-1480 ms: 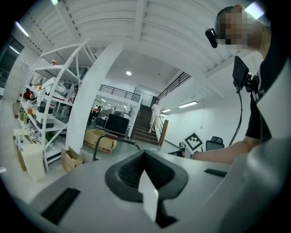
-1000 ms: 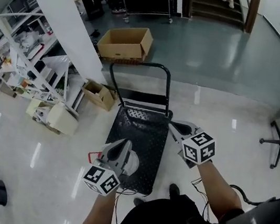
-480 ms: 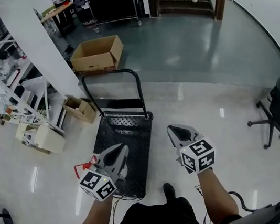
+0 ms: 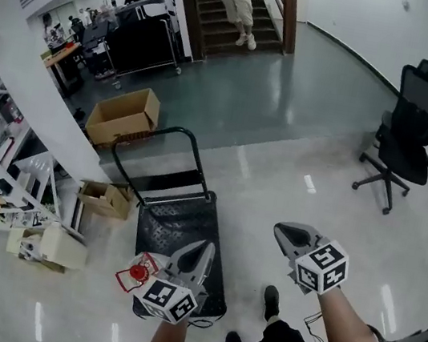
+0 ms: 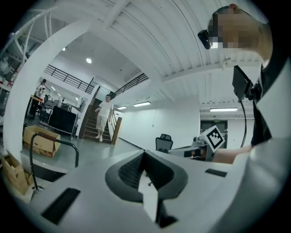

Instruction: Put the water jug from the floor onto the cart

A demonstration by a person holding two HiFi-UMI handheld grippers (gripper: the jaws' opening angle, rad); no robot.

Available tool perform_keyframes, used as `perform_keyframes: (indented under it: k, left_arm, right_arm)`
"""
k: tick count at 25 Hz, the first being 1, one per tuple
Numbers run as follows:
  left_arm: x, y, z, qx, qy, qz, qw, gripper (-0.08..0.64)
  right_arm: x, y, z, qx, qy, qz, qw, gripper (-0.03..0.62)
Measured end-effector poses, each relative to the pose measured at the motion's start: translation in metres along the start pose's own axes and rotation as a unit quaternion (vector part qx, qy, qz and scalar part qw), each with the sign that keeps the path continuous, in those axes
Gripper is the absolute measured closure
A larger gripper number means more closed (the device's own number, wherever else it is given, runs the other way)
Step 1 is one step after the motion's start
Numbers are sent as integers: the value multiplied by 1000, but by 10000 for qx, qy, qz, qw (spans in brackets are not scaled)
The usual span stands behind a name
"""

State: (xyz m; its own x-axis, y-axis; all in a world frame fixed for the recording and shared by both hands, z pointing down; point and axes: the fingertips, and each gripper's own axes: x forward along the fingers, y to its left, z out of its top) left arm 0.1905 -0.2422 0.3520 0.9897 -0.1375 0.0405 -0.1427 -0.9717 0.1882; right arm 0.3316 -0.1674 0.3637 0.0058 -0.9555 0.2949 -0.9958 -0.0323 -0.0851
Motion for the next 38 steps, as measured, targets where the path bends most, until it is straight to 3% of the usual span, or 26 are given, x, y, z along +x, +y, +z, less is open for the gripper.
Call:
perform_keyframes:
  k: [6,12,23,29,34,38]
  left_arm:
    - [-56,-43,-6,-29,177,-319,9993,560]
    - [-97,-90,-3,178,124,-303,9993,560]
    - [-167,-238,-18,333,147,-1,9993,560]
    - [-214,-315,-32,340,413,11,9986,560]
    - [-259,-344,-31,586,470,-139,9971,560]
    - [-301,-366,-36,561,354,-310,9973,560]
  right_arm:
    - [-62,62,-7,91,-56,-140,9998,589]
    - [-120,100,-18,91,-232,-153,9996,589]
    - [-264,150,-52,-270,-544,187,9980,589]
    - [-330,179,-78,-4,-581,197,9981,589]
    - [-356,215,-76,-44,-717,102,9974,589]
    - [-382,257,-84,-170,-736,-13,9971,589]
